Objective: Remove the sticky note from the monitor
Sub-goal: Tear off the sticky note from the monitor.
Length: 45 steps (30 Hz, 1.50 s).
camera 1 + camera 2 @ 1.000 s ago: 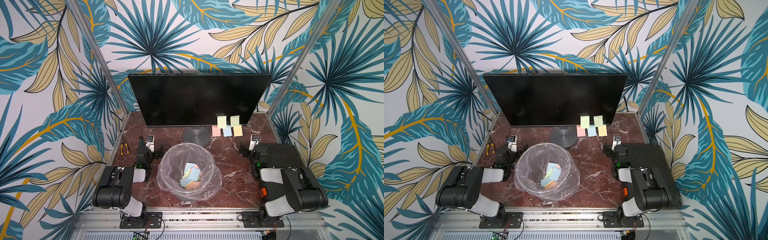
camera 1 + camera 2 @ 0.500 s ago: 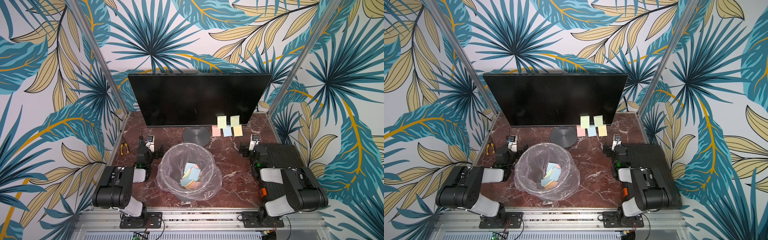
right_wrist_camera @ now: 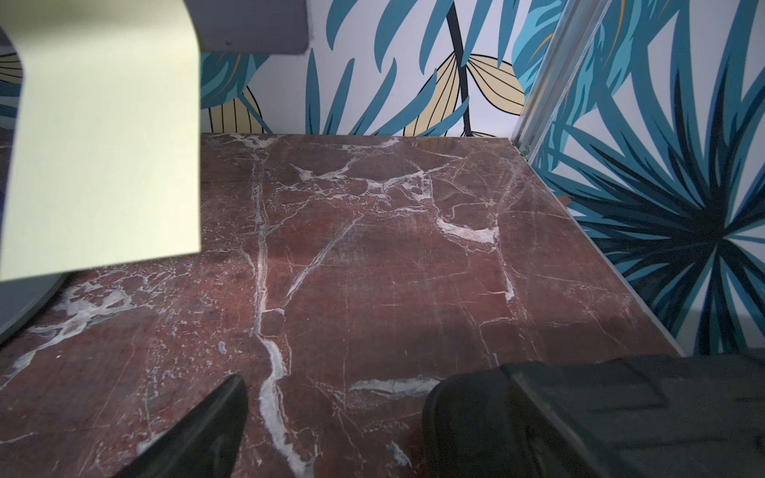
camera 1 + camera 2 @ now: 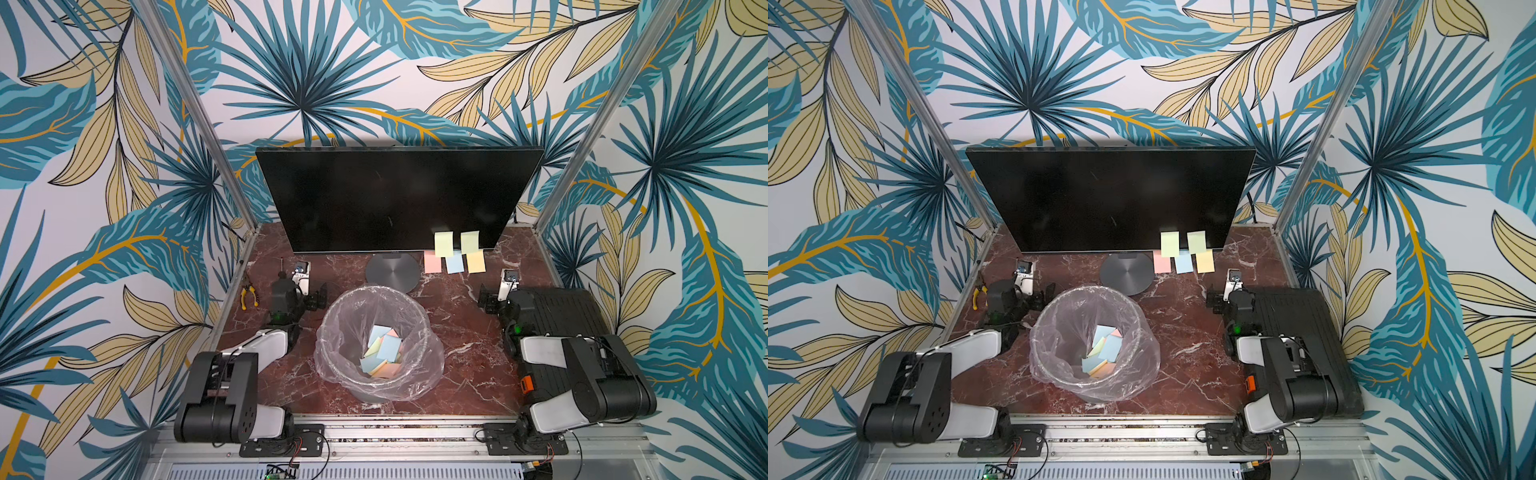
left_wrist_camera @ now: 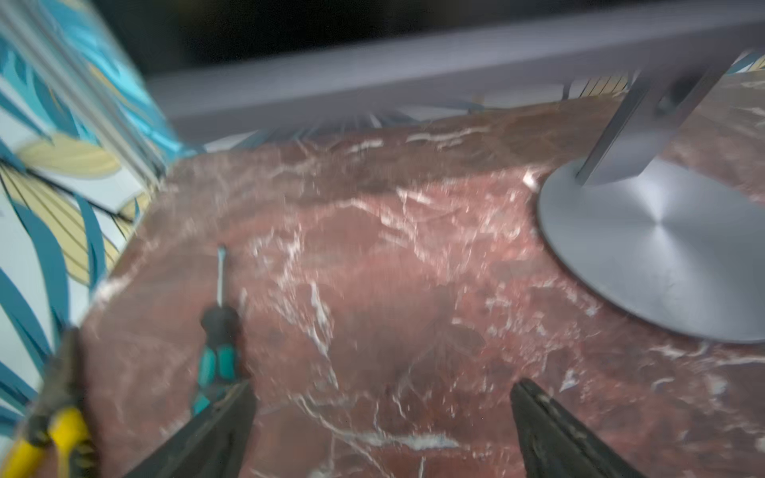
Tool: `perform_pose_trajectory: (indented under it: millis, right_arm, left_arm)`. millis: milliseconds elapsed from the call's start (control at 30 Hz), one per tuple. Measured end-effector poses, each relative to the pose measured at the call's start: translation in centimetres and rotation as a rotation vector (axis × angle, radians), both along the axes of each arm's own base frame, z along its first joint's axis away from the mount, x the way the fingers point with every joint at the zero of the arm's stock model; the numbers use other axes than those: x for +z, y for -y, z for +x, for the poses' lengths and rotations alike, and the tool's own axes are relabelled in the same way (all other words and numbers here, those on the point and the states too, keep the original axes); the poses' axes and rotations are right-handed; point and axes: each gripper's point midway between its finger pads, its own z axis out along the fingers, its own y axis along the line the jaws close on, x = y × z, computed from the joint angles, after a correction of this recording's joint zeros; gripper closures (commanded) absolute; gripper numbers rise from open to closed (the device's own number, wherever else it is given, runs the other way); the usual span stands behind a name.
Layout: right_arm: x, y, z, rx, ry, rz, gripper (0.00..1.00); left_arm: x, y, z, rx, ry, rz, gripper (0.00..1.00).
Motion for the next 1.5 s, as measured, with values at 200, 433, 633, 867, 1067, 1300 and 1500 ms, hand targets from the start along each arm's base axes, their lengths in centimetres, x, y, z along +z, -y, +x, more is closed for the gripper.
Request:
perform_pose_trajectory:
  millis: [200, 433, 633, 867, 1067, 1300, 1500]
  right_arm:
    - [9.1, 2.4, -2.8, -0.183, 0.105, 0.125, 0.01]
    - [9.7, 3.6, -6.8, -0.327, 0.087, 0.333, 0.01]
    - [7.7, 2.3, -8.7, -0.309, -0.028, 0.441, 0.00]
    - [9.1, 0.7, -10.0, -0.237, -0.051, 0.522, 0.01]
    - [8.4, -0.3, -10.2, -0.195, -0.095, 0.557, 0.01]
    - [8.2, -1.0, -10.1, -0.166, -0.127, 0.572, 0.00]
    - [7.8, -1.1, -10.3, -0.168, -0.148, 0.571, 0.01]
  left_arm:
    - [8.9, -1.4, -2.8, -0.023, -0.019, 0.037, 0.00]
    - [10.4, -1.7, -9.3, -0.029, -0.223, 0.044, 0.00]
    - [15.1, -1.8, -13.3, -0.006, -0.257, 0.057, 0.01]
    - [21.0, 2.6, -17.9, -0.232, -0.247, -0.036, 0.15]
    - [17.7, 7.1, -19.4, -0.467, -0.468, -0.175, 0.20]
    - [14.2, 9.3, -19.2, -0.540, -0.611, -0.177, 0.21]
    - [12.8, 10.2, -18.2, -0.544, -0.654, -0.100, 0.22]
